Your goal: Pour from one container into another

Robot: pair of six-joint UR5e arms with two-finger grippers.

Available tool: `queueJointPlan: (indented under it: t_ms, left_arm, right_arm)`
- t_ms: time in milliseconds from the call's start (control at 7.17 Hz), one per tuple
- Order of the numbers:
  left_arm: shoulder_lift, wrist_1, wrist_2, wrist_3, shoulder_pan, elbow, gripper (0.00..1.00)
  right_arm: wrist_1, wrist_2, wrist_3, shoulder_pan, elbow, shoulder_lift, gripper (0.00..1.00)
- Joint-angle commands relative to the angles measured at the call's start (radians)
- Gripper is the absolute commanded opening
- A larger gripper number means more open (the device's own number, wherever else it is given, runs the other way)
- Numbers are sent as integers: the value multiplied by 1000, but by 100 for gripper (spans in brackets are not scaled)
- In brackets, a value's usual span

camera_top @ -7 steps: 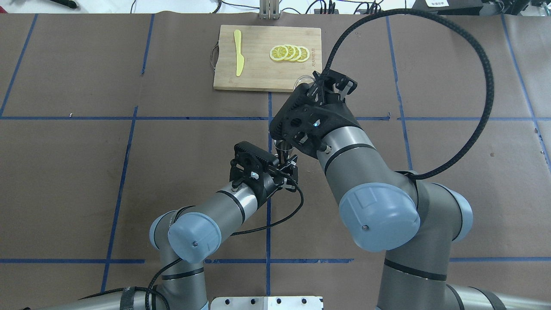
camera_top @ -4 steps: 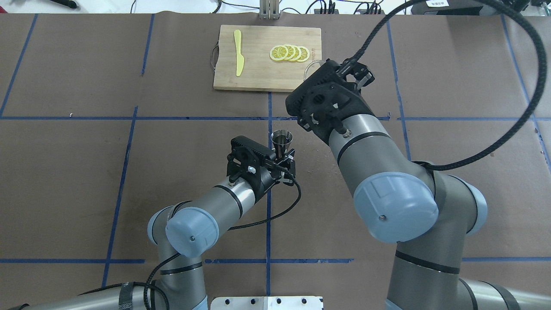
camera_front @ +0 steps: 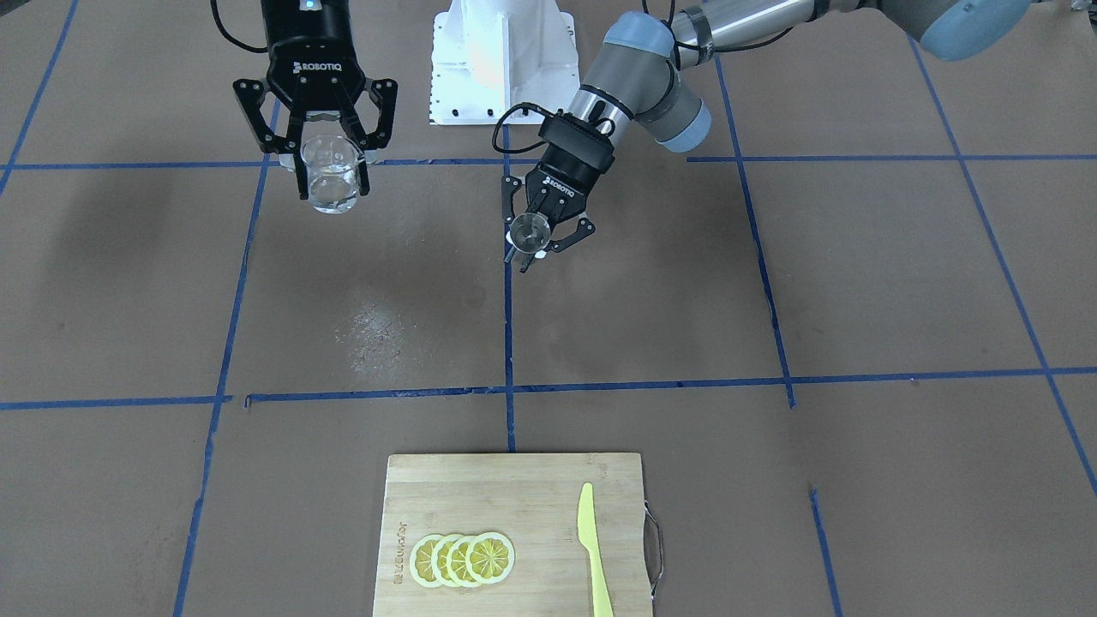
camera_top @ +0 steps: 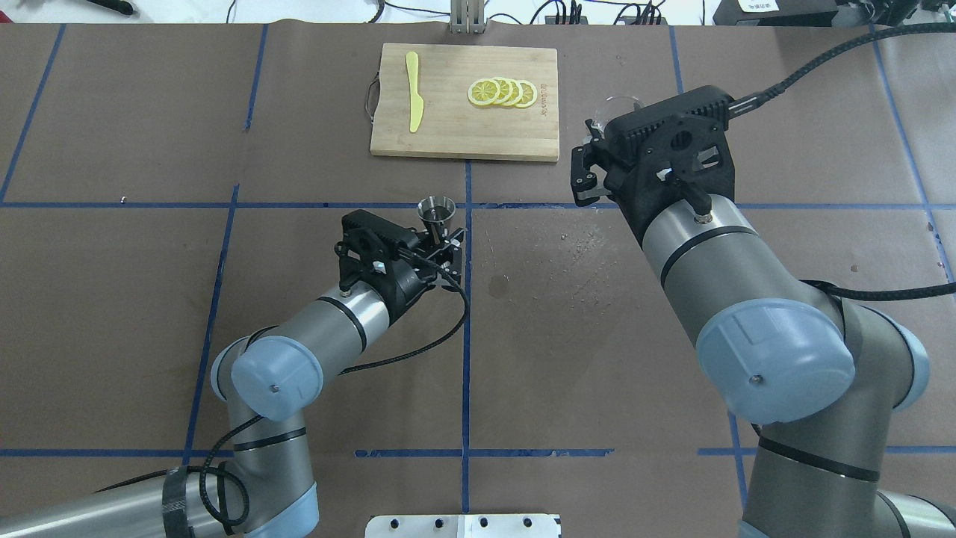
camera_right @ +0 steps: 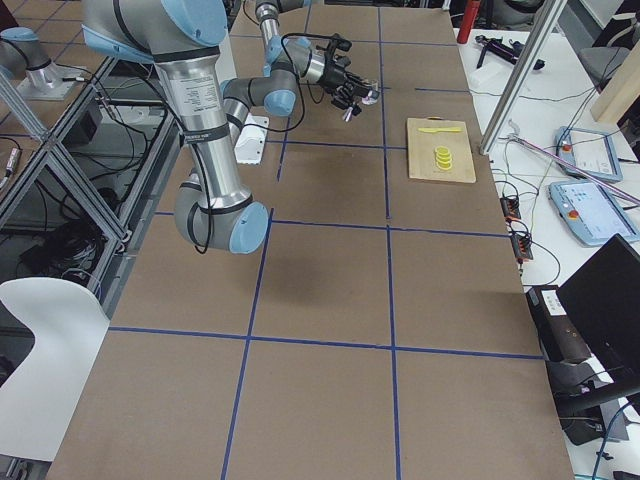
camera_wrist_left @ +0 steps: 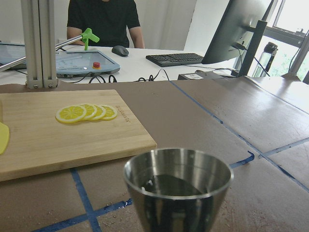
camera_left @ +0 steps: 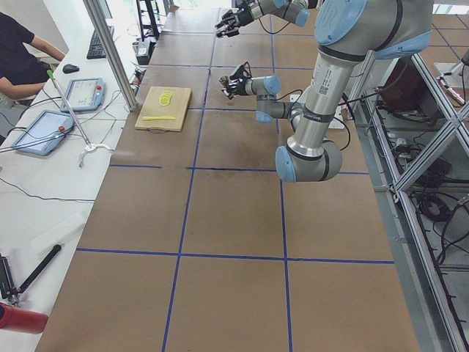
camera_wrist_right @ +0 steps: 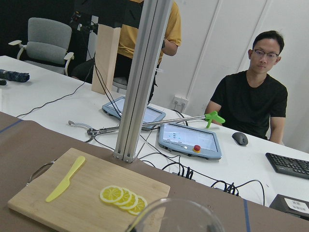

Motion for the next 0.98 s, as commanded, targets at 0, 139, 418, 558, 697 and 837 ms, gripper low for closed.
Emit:
queueJointPlan:
  t_ms: [0, 139, 418, 558, 697, 837]
  left_arm:
    - [73, -3, 91, -41, -37, -34, 0]
    - [107, -3, 94, -70, -60, -34, 0]
    - [222, -3, 101, -76, -117, -61, 0]
    - [271, -3, 152, -124, -121, -87, 0]
    - [299, -1, 160, -197, -132, -88, 0]
    - [345, 2, 224, -236, -132, -88, 0]
  right_arm:
    - [-1, 20, 245, 6, 9, -87, 0]
    - [-1, 20, 380, 6, 9, -130, 0]
    - [-1, 19, 557, 15, 8, -224, 0]
    - [1, 14, 558, 22, 9, -246, 0]
    - [-1, 12, 558, 25, 6, -255, 0]
    - [-1, 12, 560, 25, 8, -308, 0]
